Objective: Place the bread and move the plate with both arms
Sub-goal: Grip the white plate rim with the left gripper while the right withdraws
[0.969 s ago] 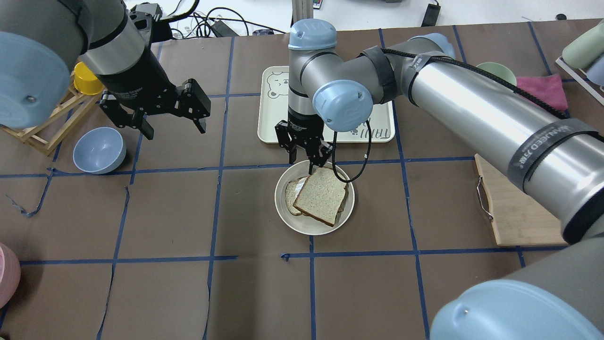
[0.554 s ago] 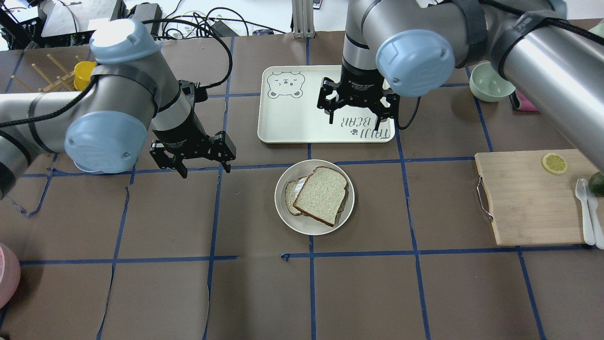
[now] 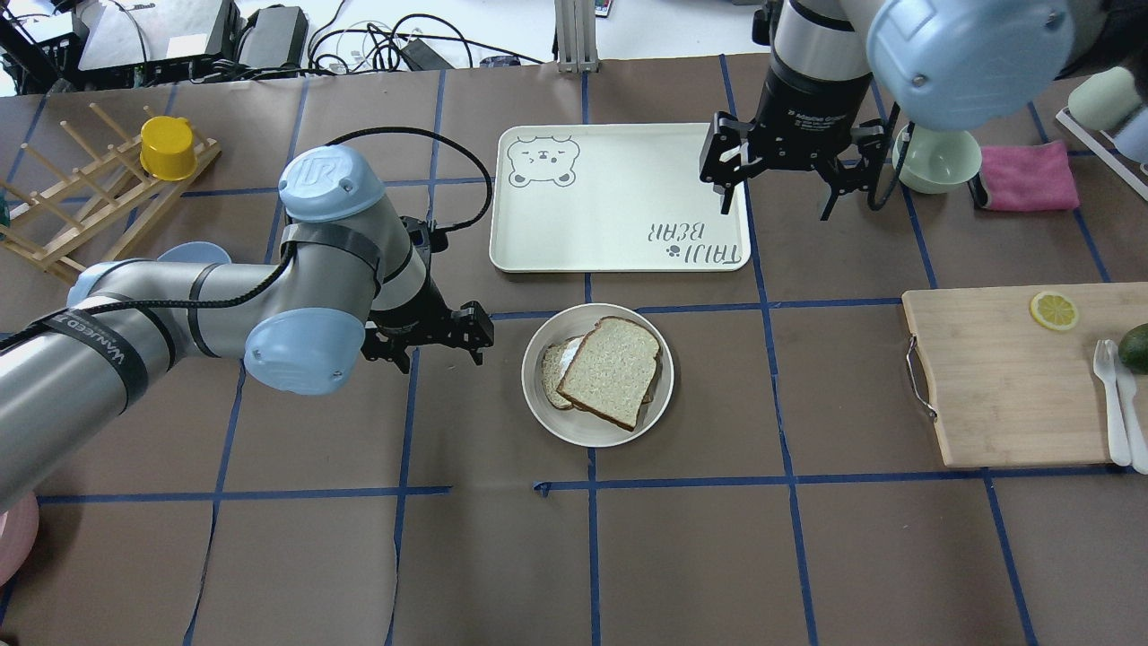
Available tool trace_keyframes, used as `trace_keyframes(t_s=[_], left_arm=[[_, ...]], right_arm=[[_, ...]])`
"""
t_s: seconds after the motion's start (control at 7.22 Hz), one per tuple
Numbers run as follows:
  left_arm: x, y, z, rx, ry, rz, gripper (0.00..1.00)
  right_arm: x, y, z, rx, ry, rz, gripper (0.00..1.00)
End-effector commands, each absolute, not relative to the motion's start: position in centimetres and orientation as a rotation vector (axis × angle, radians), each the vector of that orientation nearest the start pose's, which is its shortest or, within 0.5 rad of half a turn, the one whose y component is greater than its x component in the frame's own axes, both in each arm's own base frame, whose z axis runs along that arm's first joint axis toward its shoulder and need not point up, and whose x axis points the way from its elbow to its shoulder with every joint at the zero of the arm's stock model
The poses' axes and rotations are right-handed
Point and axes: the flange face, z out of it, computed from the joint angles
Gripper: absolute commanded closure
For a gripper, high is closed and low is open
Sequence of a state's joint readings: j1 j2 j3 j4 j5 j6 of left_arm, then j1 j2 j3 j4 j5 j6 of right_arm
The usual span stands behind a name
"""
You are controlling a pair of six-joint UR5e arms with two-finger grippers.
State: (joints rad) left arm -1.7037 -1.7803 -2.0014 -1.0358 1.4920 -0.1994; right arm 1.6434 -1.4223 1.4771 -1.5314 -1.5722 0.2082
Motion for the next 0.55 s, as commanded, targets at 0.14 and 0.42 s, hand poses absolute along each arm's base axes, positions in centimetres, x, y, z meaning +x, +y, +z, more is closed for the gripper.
trace_keyframes(t_s=[0.14,0.42], left_arm=[[-26.8,-45.4,20.7,-0.204,3.181,0.129,0.00],[-26.9,-45.6,19.6,-0.199,3.173,0.156,0.00]], right_arm=[[15.8,-52.0,47.6,0.211,3.194,0.087,0.00],[15.5,-51.8,48.4,0.124,3.197,0.051,0.00]])
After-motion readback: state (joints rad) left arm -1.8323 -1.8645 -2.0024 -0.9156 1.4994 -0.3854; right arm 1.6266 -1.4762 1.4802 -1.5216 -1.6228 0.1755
